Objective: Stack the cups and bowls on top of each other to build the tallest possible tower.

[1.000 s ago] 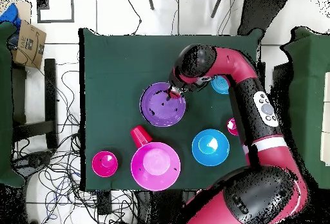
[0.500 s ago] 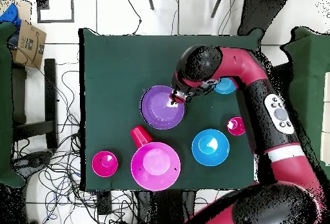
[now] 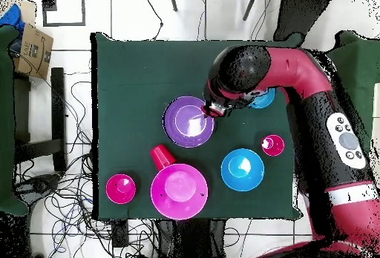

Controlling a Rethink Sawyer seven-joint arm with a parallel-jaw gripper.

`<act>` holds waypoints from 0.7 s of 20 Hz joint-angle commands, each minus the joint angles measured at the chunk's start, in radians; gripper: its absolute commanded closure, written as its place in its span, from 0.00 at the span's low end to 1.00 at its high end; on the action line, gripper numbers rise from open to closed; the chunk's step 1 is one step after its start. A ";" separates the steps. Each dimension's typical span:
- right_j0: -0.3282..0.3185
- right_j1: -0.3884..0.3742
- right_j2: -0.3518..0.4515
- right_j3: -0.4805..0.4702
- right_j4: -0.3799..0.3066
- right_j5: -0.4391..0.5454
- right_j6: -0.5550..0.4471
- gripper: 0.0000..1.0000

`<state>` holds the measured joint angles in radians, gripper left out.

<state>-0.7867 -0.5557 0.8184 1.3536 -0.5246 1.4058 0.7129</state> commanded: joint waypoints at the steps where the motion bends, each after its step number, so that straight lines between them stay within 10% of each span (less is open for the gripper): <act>1: 0.042 -0.042 -0.060 0.091 0.012 -0.004 0.083 0.00; 14: 0.057 -0.009 -0.100 0.080 -0.044 -0.132 0.118 0.00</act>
<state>-0.7753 -0.6065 0.8101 1.3677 -0.5001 1.3981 0.7129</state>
